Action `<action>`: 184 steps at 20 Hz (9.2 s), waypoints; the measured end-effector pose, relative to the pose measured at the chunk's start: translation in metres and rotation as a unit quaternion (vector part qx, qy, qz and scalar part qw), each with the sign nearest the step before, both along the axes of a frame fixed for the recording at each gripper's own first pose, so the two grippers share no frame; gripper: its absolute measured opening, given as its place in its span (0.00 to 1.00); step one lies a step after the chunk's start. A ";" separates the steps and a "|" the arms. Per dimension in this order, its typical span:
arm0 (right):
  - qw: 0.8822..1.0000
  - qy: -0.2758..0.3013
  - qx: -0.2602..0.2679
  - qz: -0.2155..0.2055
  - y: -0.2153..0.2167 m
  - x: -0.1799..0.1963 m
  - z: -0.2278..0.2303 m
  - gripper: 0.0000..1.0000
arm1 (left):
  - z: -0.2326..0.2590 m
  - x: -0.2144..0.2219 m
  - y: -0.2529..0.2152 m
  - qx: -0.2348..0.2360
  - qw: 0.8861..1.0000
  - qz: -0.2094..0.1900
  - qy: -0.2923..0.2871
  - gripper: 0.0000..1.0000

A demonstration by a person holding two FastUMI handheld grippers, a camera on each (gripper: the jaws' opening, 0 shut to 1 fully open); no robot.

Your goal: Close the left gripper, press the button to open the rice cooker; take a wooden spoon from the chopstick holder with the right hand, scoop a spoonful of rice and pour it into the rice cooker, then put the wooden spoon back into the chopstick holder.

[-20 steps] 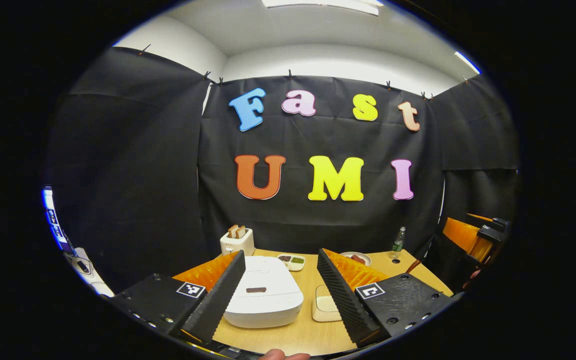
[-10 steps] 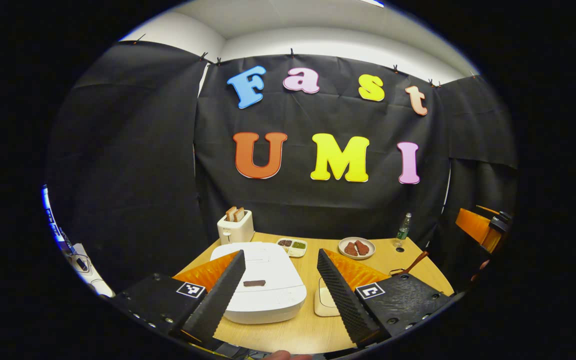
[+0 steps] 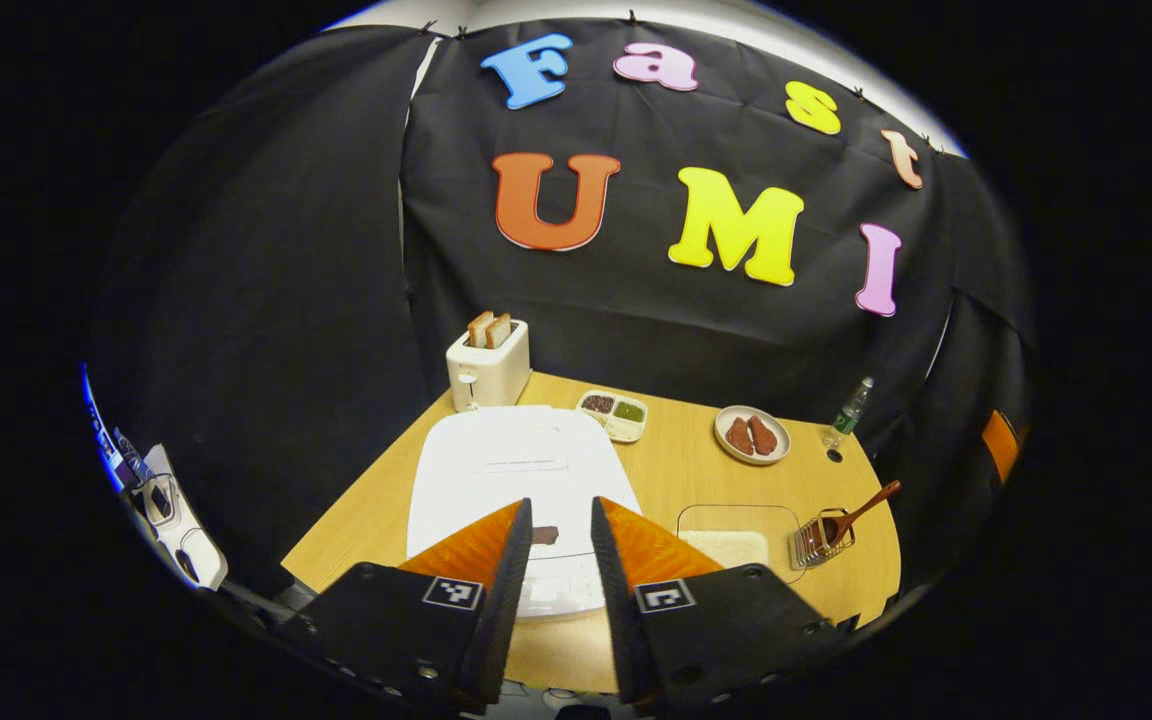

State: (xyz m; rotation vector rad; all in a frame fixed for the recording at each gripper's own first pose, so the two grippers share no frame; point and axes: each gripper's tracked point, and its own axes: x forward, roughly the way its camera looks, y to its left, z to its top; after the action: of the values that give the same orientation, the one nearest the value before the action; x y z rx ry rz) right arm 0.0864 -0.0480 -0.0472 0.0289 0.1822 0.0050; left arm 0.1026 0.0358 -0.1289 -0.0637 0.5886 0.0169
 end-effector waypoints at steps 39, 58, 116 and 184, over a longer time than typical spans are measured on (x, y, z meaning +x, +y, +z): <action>0.999 0.030 -0.011 -0.037 -0.069 0.025 -0.022 0.99 | 0.086 0.129 0.031 0.010 0.990 0.045 -0.131 0.19; 0.993 0.095 0.029 -0.060 -0.114 0.014 -0.103 1.00 | 0.164 0.046 -0.039 0.050 0.956 0.006 -0.289 0.94; 0.980 0.196 -0.008 0.037 0.056 0.098 -0.224 0.15 | 0.095 -0.060 0.048 0.067 0.965 0.088 -0.238 0.94; 0.942 0.160 0.193 0.225 0.344 0.188 -0.130 0.15 | 0.065 -0.148 0.137 0.061 0.967 0.152 -0.196 0.94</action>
State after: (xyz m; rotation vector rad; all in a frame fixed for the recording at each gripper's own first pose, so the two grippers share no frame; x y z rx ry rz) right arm 0.2739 0.2961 -0.1768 0.3812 0.5088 0.4962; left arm -0.0453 0.1724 -0.0636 -0.0360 0.1765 0.3320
